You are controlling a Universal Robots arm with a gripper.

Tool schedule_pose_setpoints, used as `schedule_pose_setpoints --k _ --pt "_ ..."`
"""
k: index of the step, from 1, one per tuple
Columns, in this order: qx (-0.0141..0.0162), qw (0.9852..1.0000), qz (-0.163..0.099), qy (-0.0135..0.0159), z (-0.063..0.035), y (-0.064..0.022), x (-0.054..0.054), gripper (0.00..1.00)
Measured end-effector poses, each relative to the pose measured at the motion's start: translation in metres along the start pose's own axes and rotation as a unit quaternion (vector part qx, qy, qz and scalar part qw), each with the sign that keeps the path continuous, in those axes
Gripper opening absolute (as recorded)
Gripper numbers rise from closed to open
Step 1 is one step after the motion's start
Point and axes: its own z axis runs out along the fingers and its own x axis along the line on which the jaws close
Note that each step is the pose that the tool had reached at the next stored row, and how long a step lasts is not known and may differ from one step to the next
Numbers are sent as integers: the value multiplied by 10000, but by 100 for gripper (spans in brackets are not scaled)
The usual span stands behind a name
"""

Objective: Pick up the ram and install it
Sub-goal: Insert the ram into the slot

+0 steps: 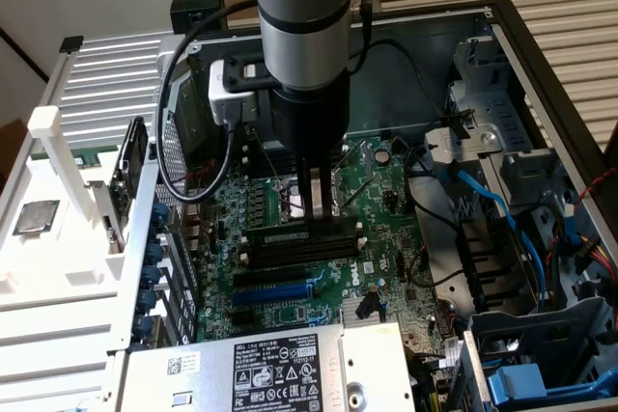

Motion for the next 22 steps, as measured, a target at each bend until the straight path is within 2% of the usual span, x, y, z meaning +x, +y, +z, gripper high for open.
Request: schedule_pose_setpoints --k 11,22 --pt "-1 10000 -34 0 11 0 1 12" --pt "-4 9999 -109 2 68 4 -20 12"
